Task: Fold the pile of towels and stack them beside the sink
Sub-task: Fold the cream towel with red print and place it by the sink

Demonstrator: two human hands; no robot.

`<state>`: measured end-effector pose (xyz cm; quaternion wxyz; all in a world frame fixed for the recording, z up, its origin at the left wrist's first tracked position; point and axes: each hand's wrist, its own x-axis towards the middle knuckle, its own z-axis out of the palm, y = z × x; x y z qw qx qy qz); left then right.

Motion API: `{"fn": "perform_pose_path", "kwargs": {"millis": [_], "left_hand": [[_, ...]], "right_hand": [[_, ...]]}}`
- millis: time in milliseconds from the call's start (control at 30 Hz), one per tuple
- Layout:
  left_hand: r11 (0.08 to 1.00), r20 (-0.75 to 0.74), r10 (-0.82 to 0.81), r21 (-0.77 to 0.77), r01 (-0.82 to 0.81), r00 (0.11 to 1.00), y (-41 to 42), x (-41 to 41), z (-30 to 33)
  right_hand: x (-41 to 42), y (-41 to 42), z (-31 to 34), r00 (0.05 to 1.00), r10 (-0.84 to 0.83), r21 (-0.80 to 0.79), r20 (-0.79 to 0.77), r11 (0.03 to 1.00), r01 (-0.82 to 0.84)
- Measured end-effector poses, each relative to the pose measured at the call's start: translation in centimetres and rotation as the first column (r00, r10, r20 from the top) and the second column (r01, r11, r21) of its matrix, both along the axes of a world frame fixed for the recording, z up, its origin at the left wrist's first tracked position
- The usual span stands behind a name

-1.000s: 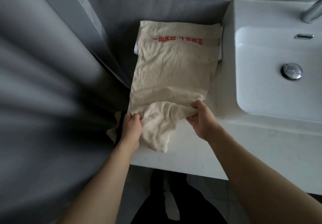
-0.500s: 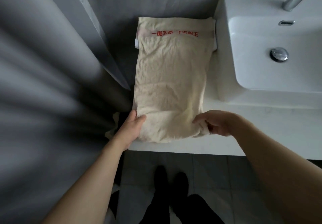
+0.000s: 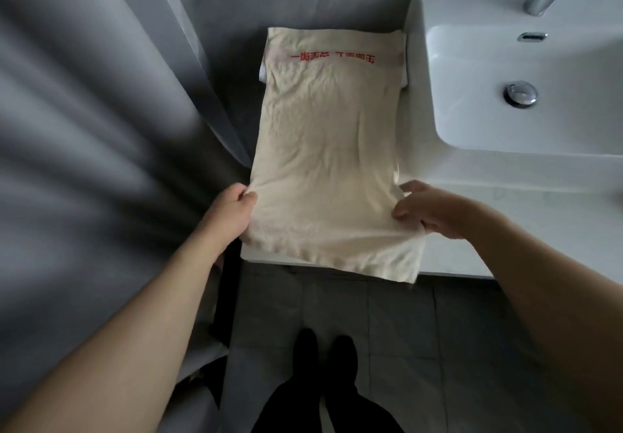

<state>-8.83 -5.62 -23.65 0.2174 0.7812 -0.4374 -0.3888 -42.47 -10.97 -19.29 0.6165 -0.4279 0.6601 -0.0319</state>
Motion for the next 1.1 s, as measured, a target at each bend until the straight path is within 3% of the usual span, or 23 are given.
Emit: {"fn": "perform_pose_path", "kwargs": {"millis": [100,200,267,367,433,533,667,800,967,1100], "left_hand": [[0.999,-0.005,0.027,0.031,-0.027,1.0,0.7,-0.7,-0.5],[0.957,-0.254,0.266,0.189,-0.222,0.93,1.8,-1.4,-1.2],[0.924,-0.356,0.359,0.266,-0.274,0.863,2.7,-1.6,-1.7],[0.916,-0.397,0.391,0.26,-0.306,0.83,3.5,-1.3,-2.3],[0.923,-0.293,0.373,0.215,-0.32,0.88,3.8,-1.2,-2.7],[0.965,0.054,0.22,0.136,-0.226,0.974,4.1,-1.1,-3.1],[0.966,0.301,0.047,0.228,-0.12,0.952,4.1,-1.5,-3.4],[0.959,0.484,-0.176,0.281,0.038,0.857,4.2,-2.9,-3.7],[0.894,0.583,-0.421,0.136,0.427,0.695,-0.1,-6.1,-4.1],[0.822,0.562,-0.504,0.078,0.564,0.656,-7.1,-9.3,-4.9]], "right_hand": [[-0.9,0.7,0.4,0.997,-0.042,0.132,-0.062,0.99,0.05],[-2.0,1.9,0.4,0.997,-0.058,0.217,-0.052,0.974,0.068],[-2.5,2.8,-0.2,0.99,-0.139,0.219,-0.031,0.965,0.142],[-2.9,4.4,-1.9,0.963,-0.254,0.166,-0.093,0.95,0.266],[-3.0,5.3,-3.1,0.942,-0.283,0.102,-0.184,0.947,0.304],[-2.4,6.2,-4.6,0.92,-0.283,0.064,-0.272,0.948,0.311],[-1.7,7.3,-6.0,0.868,-0.134,0.021,-0.478,0.986,0.164],[-1.7,7.1,-6.7,0.833,-0.036,-0.218,-0.552,0.971,-0.102],[0.8,3.1,-7.8,0.777,0.065,-0.529,-0.626,0.697,-0.484],[1.0,-1.4,-10.1,0.695,0.194,-0.566,-0.693,0.45,-0.69]]}}
